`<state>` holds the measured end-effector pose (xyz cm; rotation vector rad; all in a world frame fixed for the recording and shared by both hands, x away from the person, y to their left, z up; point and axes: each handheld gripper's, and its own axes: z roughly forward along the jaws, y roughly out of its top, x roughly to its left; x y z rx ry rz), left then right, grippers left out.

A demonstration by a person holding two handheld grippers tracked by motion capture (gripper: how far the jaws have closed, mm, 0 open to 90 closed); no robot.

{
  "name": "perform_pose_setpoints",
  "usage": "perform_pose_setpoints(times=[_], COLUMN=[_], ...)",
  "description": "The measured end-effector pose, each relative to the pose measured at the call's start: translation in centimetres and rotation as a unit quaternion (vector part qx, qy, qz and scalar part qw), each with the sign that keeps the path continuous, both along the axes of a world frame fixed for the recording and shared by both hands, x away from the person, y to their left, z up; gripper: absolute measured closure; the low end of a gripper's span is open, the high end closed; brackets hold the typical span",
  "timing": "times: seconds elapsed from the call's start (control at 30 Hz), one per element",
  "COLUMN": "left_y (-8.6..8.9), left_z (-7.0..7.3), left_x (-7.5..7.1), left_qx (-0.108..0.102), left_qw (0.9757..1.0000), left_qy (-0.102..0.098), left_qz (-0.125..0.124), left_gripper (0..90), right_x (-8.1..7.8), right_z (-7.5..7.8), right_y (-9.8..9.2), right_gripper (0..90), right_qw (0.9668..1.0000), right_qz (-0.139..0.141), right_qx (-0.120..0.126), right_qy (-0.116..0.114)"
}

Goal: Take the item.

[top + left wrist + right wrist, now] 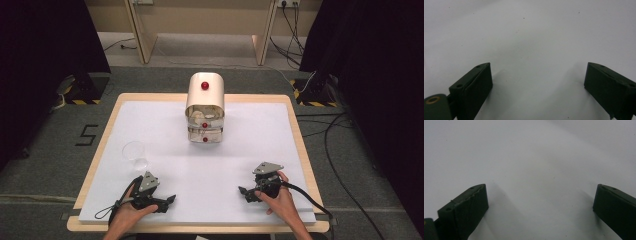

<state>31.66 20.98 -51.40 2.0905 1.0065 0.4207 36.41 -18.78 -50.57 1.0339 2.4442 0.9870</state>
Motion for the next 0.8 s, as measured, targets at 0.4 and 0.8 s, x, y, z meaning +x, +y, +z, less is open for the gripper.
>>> perform_pose_setpoints(times=[0.4,0.8], left_y=[0.2,-0.7], left_z=[0.5,2.7], left_x=[0.4,1.4], left_qx=[-0.004,-0.018], left_qw=[0.9997,0.9983], left_qy=[-0.014,-0.053], left_qz=[-0.018,-0.016], left_gripper=[15.0,15.3], right_x=[0.0,0.0], right_z=[0.0,0.0], right_y=[0.0,0.0], right_gripper=[0.7,0.7], right_qw=[1.0,1.0], right_qz=[0.0,0.0], right_qx=[0.001,0.001], right_qy=[0.0,0.0])
